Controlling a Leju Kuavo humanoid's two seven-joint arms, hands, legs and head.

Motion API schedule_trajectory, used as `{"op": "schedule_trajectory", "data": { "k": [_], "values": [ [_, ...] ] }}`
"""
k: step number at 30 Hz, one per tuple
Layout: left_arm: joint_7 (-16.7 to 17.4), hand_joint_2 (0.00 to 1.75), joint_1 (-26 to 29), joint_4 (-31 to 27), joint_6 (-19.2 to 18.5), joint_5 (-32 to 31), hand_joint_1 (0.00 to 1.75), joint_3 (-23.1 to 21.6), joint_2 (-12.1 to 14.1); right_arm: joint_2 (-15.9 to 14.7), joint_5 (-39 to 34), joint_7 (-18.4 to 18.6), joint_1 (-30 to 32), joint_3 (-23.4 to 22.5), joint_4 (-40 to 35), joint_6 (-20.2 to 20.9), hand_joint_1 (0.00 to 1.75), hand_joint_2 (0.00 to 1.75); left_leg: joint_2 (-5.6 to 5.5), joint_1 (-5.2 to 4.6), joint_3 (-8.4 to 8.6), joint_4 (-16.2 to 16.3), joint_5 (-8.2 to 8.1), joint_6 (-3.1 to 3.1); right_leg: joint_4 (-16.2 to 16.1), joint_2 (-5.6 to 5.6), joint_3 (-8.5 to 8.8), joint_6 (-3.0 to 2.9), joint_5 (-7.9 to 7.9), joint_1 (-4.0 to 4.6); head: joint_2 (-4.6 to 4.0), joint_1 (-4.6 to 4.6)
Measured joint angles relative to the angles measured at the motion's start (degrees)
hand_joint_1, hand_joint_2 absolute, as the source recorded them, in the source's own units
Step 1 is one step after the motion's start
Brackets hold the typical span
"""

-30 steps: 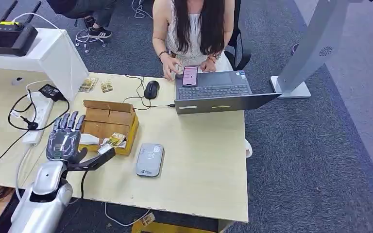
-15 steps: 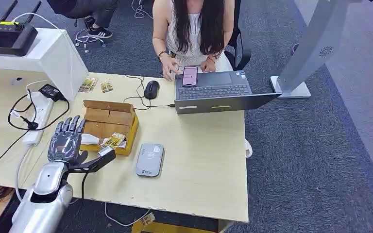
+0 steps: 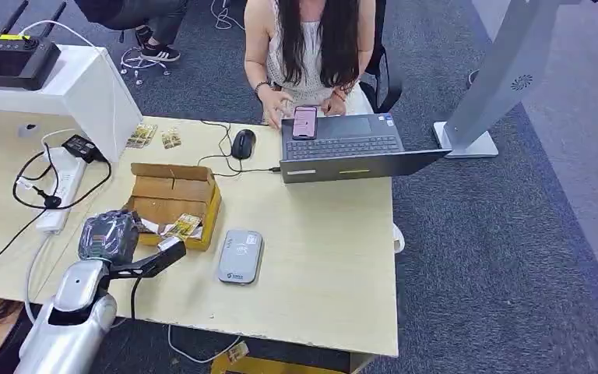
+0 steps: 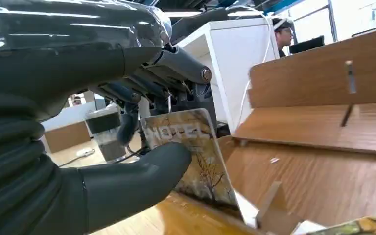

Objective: Pass the card to the sensor for recognition and then transmit it.

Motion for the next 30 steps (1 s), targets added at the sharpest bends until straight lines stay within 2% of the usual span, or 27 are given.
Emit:
{"op": "schedule_trajectory", "data": {
  "k": [4, 9, 12, 16, 19, 21, 25, 30],
  "values": [
    [0.7, 1.75, 0.0, 0.0, 0.7, -0.3, 1.75, 0.0, 0.0, 0.0, 0.0, 0.0, 0.0, 0.0, 0.0, 0.0, 0.00, 0.00, 0.00, 0.00, 0.00, 0.0, 0.00, 0.00, 0.0, -0.01, 0.00, 0.00, 0.00, 0.00, 0.00, 0.00],
    [2.2, 1.75, 0.5, -1.0, 5.3, -1.0, 1.75, 0.0, -0.1, 0.0, 0.0, 0.0, 0.0, 0.0, 0.0, -0.1, 0.00, 0.00, -0.01, 0.00, 0.00, 0.0, 0.00, 0.00, 0.0, -0.02, 0.00, 0.00, 0.00, 0.00, 0.00, 0.00],
    [2.7, 1.75, 0.6, -2.0, 6.3, -1.6, 1.75, 0.0, -0.1, 0.0, 0.1, 0.0, 0.0, -0.1, 0.0, -0.1, 0.00, 0.00, -0.01, 0.00, 0.00, 0.0, 0.00, 0.00, 0.0, -0.02, 0.00, 0.00, 0.00, 0.00, 0.00, 0.00],
    [2.7, 1.75, 0.3, -3.0, 7.3, -2.9, 1.75, 0.0, -0.2, 0.0, 0.3, 0.0, 0.0, -0.4, 0.0, -0.1, 0.00, 0.00, -0.01, 0.00, 0.01, 0.0, 0.00, 0.00, 0.0, -0.02, -0.01, 0.00, 0.00, 0.00, 0.00, 0.00],
    [1.2, 1.75, -0.5, -4.4, 9.1, -3.4, 1.75, 0.0, -0.7, 0.1, 0.6, 0.0, 0.0, -0.4, 0.0, -0.1, 0.00, 0.00, -0.01, 0.00, 0.01, 0.0, 0.02, 0.01, 0.0, -0.03, -0.03, 0.00, 0.01, 0.00, 0.00, 0.00],
    [0.1, 1.75, -2.1, -5.9, 10.0, -4.2, 1.75, -0.1, -1.6, 0.2, 1.0, 0.0, 0.0, -0.4, 0.0, -0.1, 0.00, 0.00, -0.03, 0.00, 0.00, 0.0, 0.05, 0.05, 0.0, -0.05, -0.03, 0.05, 0.04, 0.00, 0.00, 0.00],
    [0.0, 1.75, -7.9, -7.1, 11.2, -5.6, 1.75, -1.6, -3.6, 0.4, 2.3, -0.1, -0.4, -0.4, 0.0, 0.0, 0.00, 0.00, -0.06, 0.00, -0.02, 0.0, 0.07, 0.02, 0.0, -0.09, -0.01, 0.06, 0.09, 0.00, 0.00, 0.00],
    [0.5, 1.75, -18.3, -4.3, 12.5, -8.6, 1.75, -3.8, -6.1, 0.9, 4.6, 0.2, -0.8, 0.4, 0.0, 0.3, 0.00, 0.00, -0.07, -0.01, -0.02, 0.1, 0.15, 0.08, 0.0, -0.09, -0.01, 0.05, 0.16, -0.01, 0.00, -0.02]
  ]
}}
